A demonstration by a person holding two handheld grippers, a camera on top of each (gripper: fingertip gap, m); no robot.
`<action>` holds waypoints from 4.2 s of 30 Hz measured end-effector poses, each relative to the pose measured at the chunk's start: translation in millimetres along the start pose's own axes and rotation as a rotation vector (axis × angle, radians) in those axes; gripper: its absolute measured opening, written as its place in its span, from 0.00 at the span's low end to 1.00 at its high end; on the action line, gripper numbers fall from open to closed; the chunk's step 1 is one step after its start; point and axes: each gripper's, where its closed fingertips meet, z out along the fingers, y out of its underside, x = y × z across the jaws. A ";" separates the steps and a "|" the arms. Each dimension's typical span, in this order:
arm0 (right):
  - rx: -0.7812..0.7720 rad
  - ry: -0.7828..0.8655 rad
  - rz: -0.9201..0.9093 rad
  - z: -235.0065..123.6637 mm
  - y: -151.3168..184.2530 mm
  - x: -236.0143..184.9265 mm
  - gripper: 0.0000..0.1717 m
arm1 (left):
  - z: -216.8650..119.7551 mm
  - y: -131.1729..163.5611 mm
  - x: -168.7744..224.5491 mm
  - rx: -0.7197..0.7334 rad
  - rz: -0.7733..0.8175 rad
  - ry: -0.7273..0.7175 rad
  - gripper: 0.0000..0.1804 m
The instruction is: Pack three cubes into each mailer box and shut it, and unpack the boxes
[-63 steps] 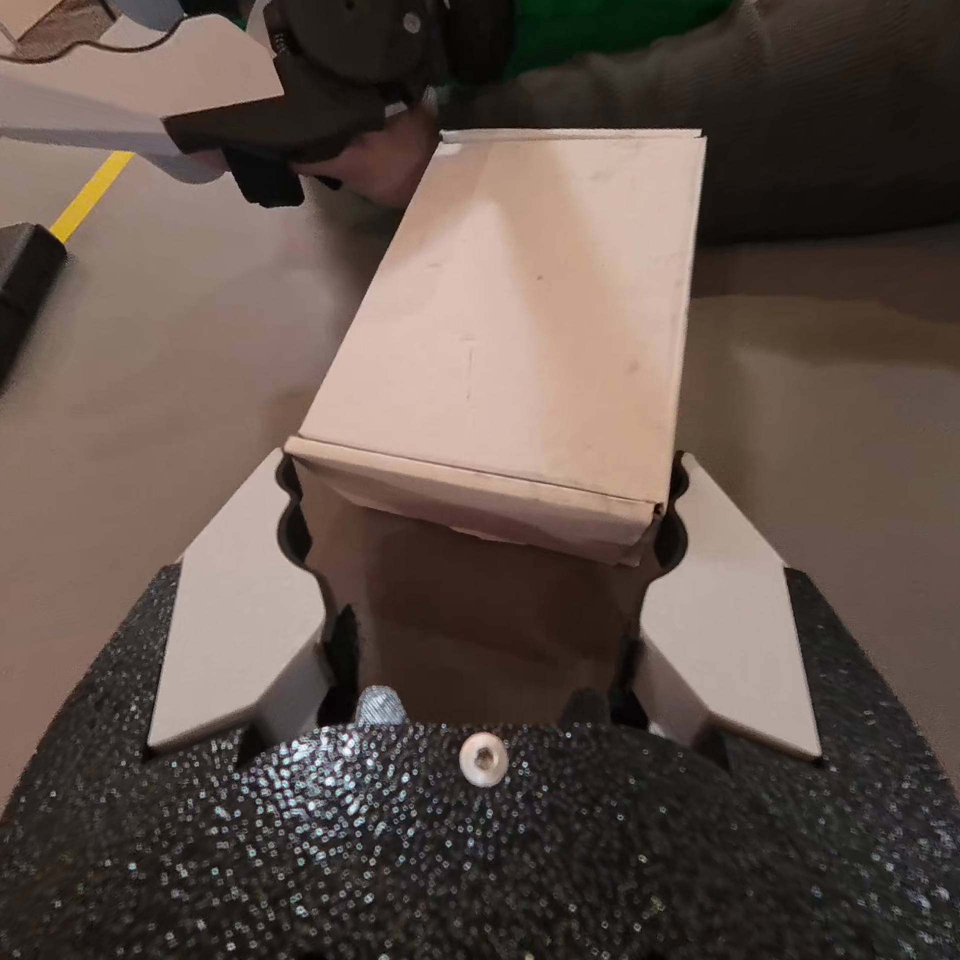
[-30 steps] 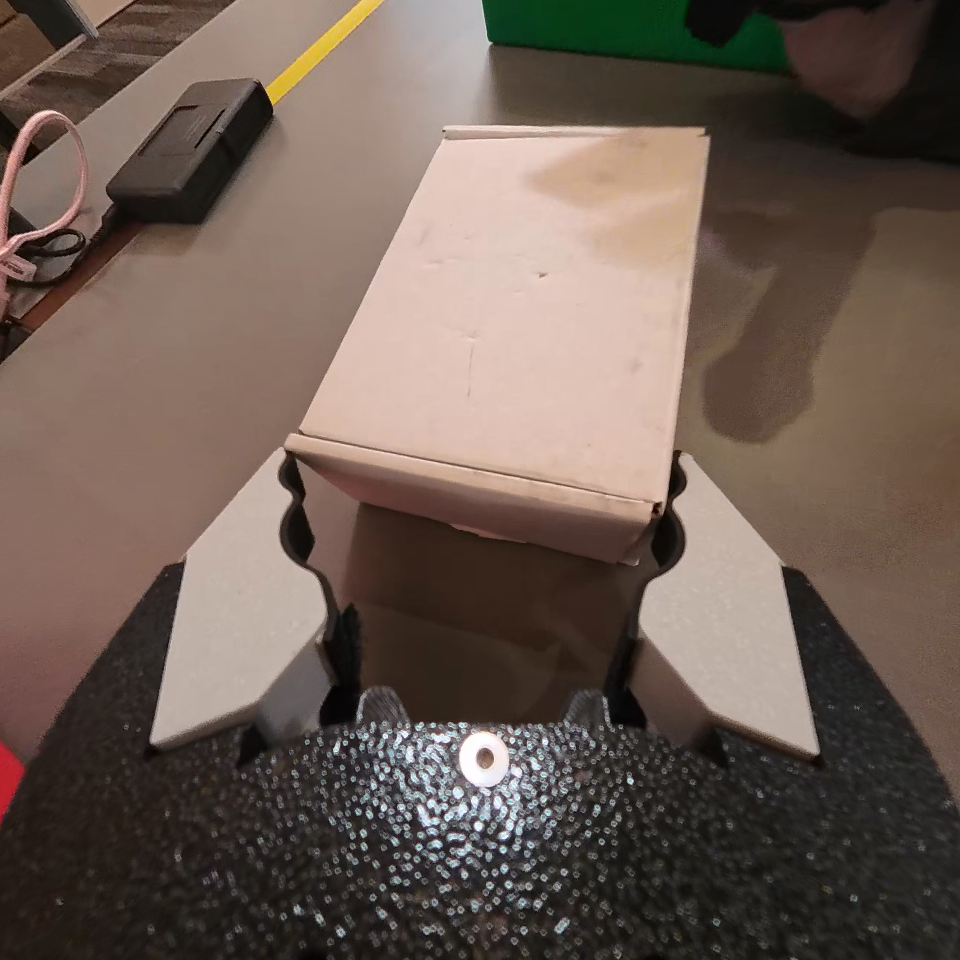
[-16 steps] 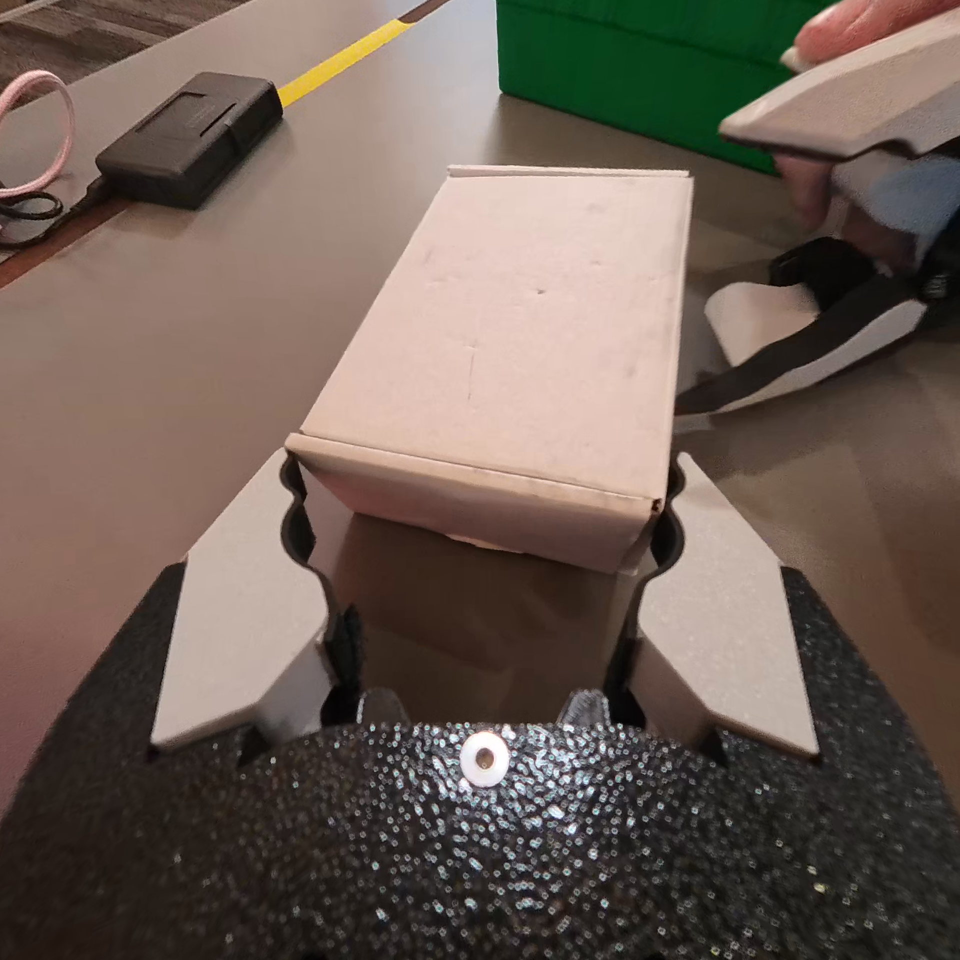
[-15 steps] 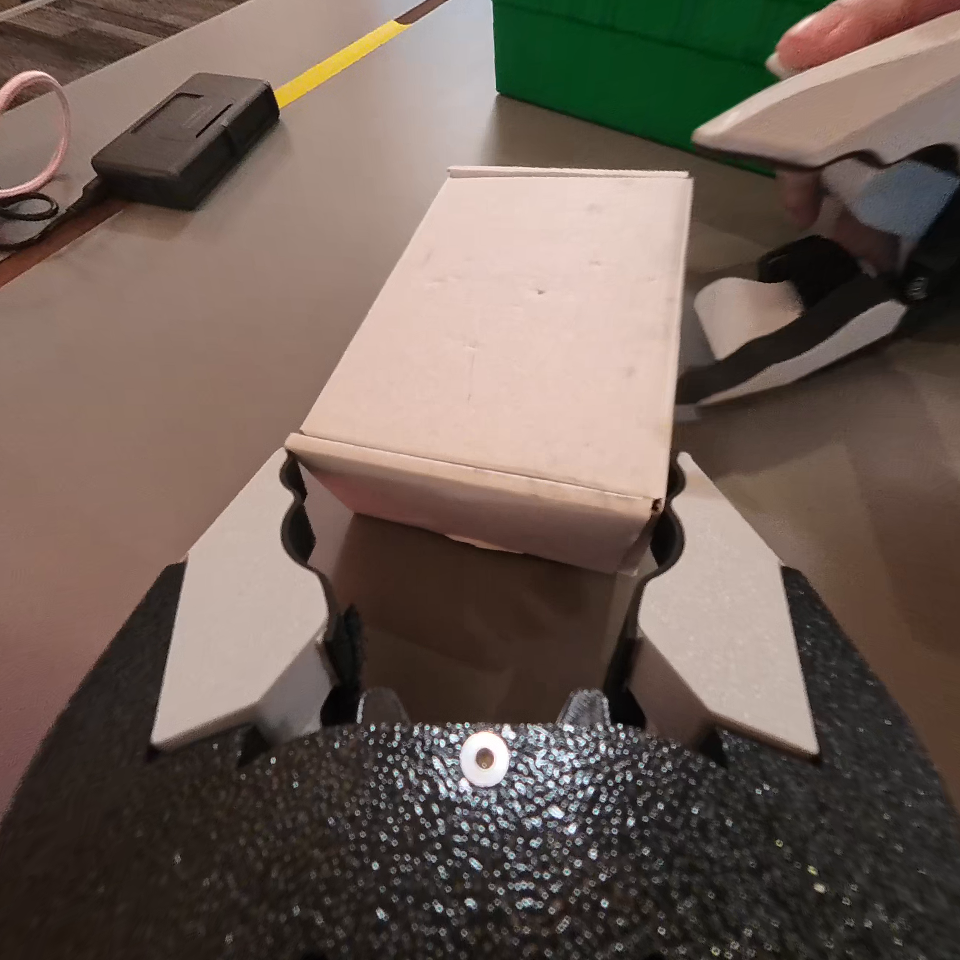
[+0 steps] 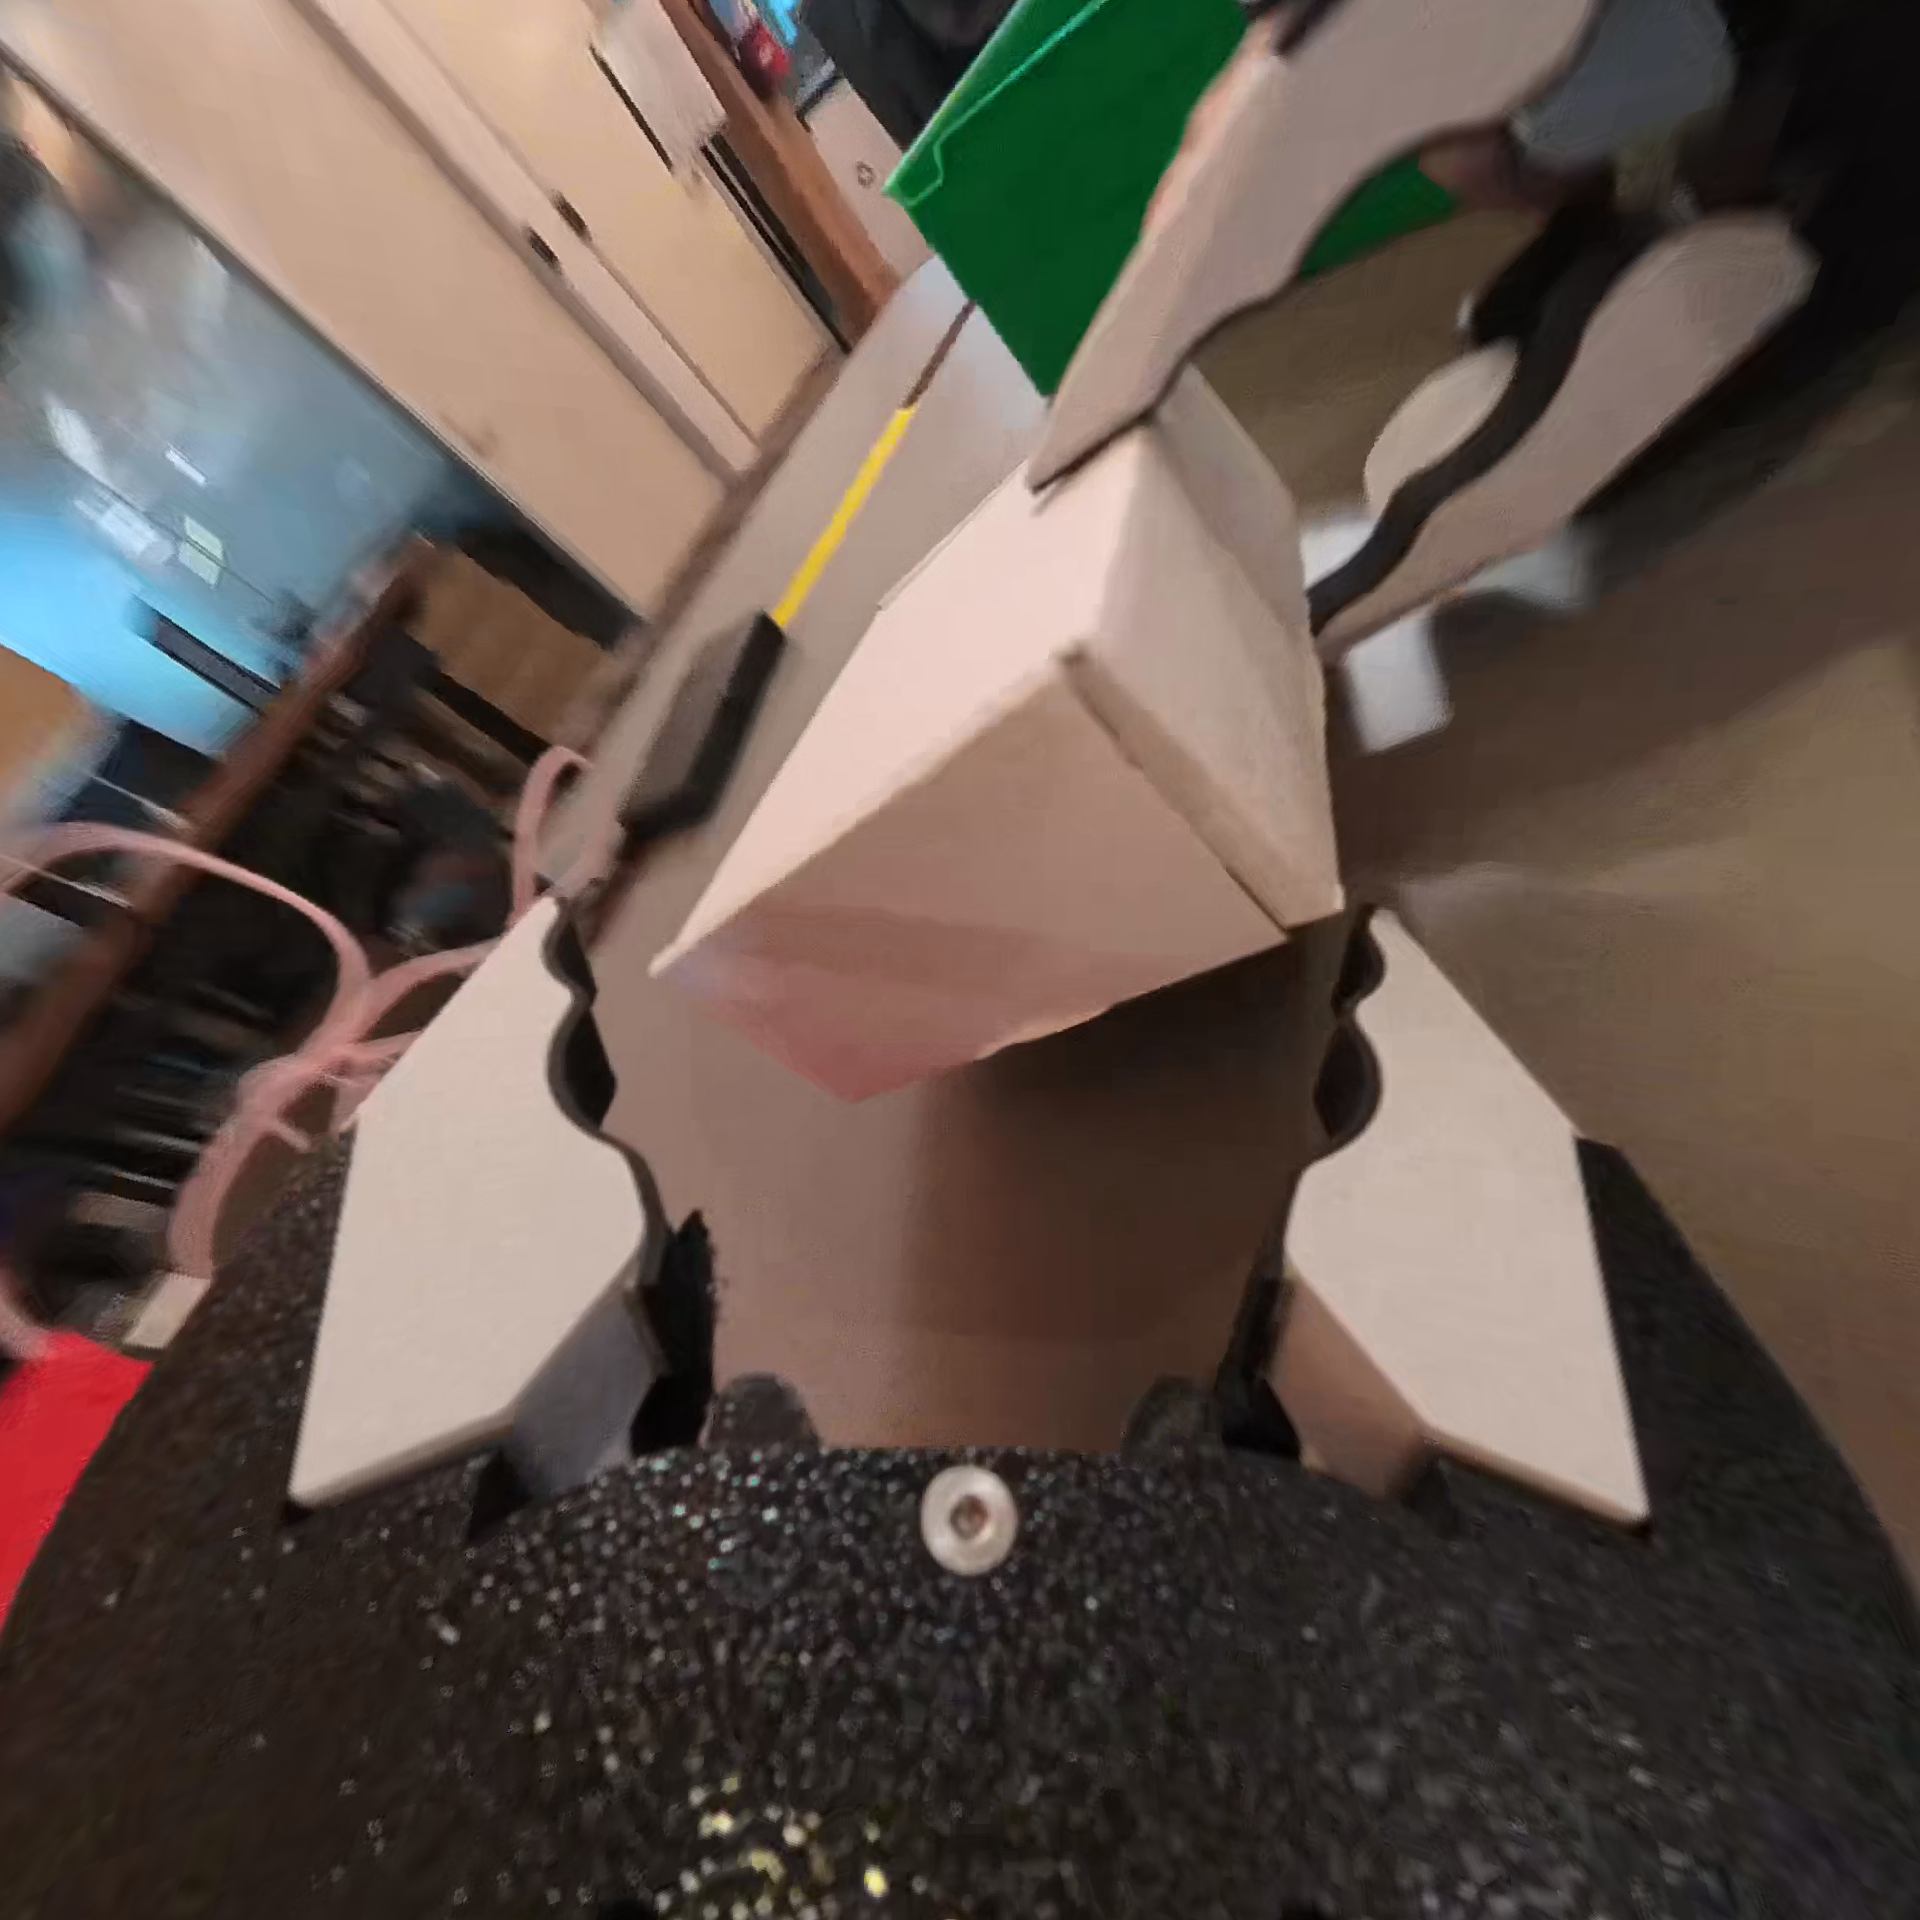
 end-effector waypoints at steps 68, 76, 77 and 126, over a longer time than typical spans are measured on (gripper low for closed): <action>0.176 0.208 0.019 -38.3 -33.6 52.6 0.00 | 2.6 0.0 0.3 -0.126 0.267 -0.105 0.37; 0.169 0.176 0.118 -39.5 -25.3 59.0 0.00 | -3.7 -13.3 11.9 0.006 0.252 -0.061 0.46; 0.161 0.176 0.124 -39.8 -23.5 60.4 0.00 | -3.9 -16.6 12.8 0.012 0.233 -0.052 0.51; 0.011 0.014 -0.031 -10.3 -47.0 13.1 0.21 | -43.7 -38.9 -68.9 -0.042 -0.228 -0.412 0.03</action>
